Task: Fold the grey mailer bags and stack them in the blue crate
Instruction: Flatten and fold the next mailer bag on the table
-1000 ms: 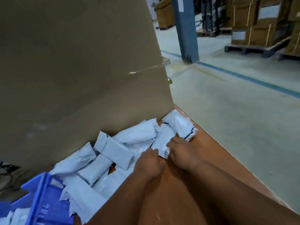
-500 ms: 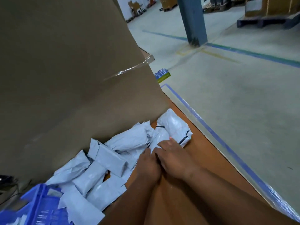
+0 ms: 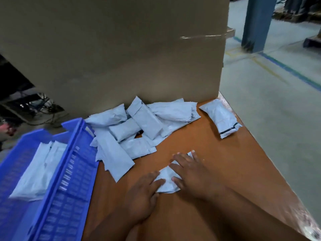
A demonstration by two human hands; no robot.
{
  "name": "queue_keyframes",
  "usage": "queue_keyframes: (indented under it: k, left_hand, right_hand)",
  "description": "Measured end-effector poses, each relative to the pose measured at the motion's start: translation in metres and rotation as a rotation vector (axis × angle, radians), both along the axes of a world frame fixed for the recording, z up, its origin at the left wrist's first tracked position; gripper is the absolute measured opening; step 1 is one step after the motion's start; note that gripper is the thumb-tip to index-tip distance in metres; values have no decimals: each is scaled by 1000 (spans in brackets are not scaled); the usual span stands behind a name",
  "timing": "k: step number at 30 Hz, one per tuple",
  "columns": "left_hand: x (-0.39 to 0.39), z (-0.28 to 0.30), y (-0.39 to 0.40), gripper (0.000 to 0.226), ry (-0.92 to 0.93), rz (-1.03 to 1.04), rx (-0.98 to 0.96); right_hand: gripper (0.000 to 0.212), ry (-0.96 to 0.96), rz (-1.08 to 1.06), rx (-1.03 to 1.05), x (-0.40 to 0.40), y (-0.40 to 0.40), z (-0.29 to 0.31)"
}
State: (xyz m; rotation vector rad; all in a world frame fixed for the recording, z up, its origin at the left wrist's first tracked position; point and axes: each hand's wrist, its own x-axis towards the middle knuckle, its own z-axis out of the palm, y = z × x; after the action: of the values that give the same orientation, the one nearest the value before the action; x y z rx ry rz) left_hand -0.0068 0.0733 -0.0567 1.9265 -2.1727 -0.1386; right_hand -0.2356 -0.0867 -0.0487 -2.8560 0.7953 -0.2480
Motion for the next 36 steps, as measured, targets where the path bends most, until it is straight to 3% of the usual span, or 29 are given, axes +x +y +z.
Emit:
queue_keyframes:
  k: [3,8,14,27,32,36]
  left_hand:
    - [14,-5,57,45,40,-10,-67]
    - [19,-2,131,35,-114,52,-59]
    - [13,-11,193,76,-100,224,59]
    - [9,-2,137,72,-59,169,156]
    - [8,11,132,63,1,292,41]
    - [12,11,116,71,-13,322,73]
  right_hand:
    - [58,117,14,59,10,59,1]
    - [56,34,-75,36,16,154,-14]
    - [62,43,-184,-11,25,208,-34]
    - [70,339,-175,35,18,145,-6]
    - [72,239,-134,2,27,152,13]
    - [68,155,-130,-4,61,162,14]
